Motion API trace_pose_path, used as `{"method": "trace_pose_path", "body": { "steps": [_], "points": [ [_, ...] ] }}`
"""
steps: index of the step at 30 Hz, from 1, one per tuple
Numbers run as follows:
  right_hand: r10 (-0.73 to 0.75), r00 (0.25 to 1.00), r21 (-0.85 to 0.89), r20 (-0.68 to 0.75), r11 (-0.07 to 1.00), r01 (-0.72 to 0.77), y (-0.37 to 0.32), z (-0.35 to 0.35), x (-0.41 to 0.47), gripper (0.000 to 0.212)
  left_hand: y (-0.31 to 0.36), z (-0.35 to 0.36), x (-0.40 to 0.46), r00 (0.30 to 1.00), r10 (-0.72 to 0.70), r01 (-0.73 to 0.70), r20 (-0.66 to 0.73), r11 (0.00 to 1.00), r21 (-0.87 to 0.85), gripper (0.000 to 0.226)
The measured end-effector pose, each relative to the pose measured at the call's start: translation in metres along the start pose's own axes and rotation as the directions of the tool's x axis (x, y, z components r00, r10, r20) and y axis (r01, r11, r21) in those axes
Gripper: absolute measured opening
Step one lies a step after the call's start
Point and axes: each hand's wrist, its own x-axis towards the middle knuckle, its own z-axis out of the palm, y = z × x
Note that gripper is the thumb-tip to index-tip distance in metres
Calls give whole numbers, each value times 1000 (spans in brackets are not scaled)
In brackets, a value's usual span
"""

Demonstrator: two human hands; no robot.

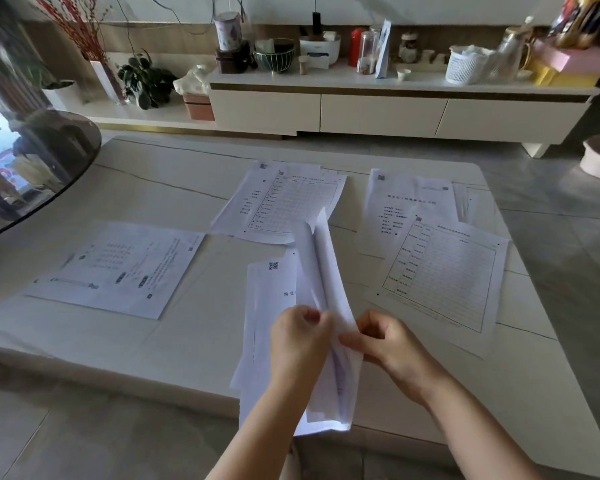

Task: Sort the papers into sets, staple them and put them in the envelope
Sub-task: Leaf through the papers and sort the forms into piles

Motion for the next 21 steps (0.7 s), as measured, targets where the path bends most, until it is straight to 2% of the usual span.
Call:
{"method": "trace_pose_path", "body": {
  "steps": [3, 5, 7, 12, 14, 16, 18, 21],
  "points": [
    [16, 995, -25, -94, 1000, -19, 7, -8, 8, 9, -4, -1, 9, 1000, -2, 2, -19, 1000, 14, 23],
    [-33, 965, -154, -261, 988, -8, 15, -22, 17, 4, -5, -2, 13, 999, -21, 21, -24, 1000, -15, 21],
    [-61, 925, -276, -374, 960, -48, 21, -38, 25, 9, -8, -1, 16, 999, -40, 39, -24, 998, -46, 19],
    [-18, 938, -305, -345, 948, -94, 34, -61, 32, 14, -9, 11, 17, 999, -42, 43, 13, 996, -74, 17],
    [-65, 899, -381, -433, 917, -117, 33, -74, 33, 18, -7, 18, 17, 999, -8, 10, 33, 997, -78, 15],
    [-156, 772, -524, -617, 813, -254, 32, -95, 30, 33, -5, 25, 18, 998, 9, -5, 55, 997, -79, 14],
    [-214, 638, -598, -740, 643, -478, 35, -118, 22, 57, -5, 32, 20, 998, 9, -5, 67, 998, -63, 15],
    [15, 578, -482, -816, 535, -694, 48, -142, 10, 107, -4, 41, 21, 997, 18, -14, 72, 999, -52, 19]
  ]
}}
